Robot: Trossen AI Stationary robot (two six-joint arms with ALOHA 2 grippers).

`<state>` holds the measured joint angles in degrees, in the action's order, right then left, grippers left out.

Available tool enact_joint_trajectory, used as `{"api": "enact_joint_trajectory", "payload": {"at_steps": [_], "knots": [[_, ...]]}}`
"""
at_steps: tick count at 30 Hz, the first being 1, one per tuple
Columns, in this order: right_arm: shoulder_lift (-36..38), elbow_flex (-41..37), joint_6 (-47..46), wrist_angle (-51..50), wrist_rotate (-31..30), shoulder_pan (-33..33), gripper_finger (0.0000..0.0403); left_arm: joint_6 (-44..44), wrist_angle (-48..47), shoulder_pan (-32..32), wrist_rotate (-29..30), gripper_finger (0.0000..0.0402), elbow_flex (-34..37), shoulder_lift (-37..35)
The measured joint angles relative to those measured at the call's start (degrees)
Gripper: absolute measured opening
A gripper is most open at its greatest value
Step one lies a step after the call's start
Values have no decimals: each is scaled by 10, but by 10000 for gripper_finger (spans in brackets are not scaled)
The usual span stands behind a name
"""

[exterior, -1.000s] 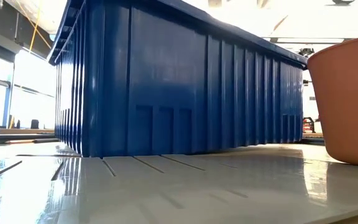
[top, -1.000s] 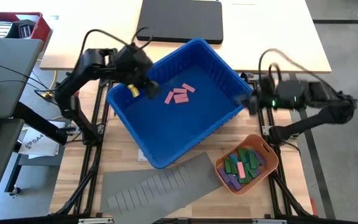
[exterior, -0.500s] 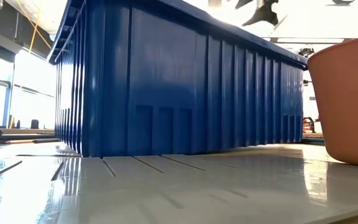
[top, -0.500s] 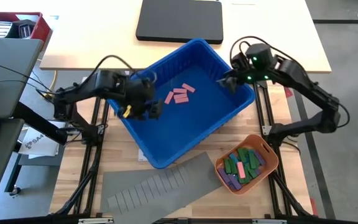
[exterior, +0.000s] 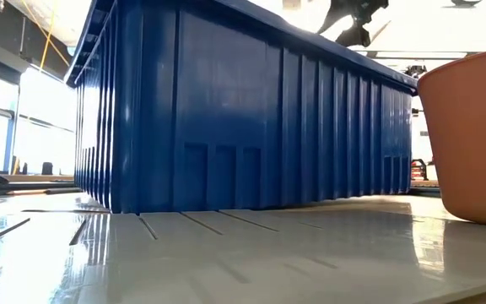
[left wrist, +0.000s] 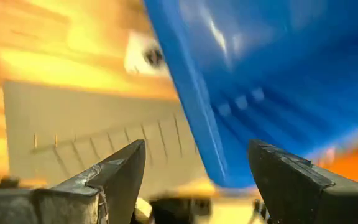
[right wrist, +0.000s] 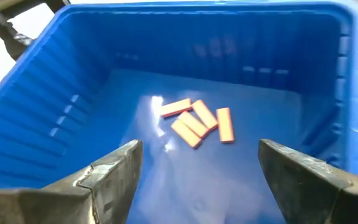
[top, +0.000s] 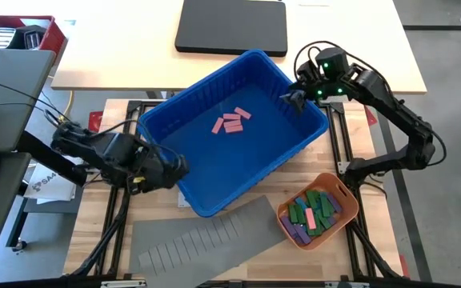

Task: Sort blocks
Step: Adjust the blue bin

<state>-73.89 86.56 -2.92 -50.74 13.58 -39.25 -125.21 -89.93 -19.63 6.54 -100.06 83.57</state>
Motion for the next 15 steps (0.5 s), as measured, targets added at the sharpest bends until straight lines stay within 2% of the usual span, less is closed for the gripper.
{"api": "enact_joint_trajectory", "payload": {"at_steps": [3, 7, 11, 15], "knots": [[-1, 0, 11, -1, 0, -24, 314, -63, -1, -7, 68, 274, 60, -25], [-11, 0, 40, -4, -1, -56, 314, -65, -1, 19, 113, 276, 131, -47], [-31, 0, 53, -5, -2, -89, 314, -63, -2, 52, 135, 276, 181, -62], [-58, 0, 77, -8, -37, -114, 314, -58, 4, 73, 151, 276, 216, -62]]}}
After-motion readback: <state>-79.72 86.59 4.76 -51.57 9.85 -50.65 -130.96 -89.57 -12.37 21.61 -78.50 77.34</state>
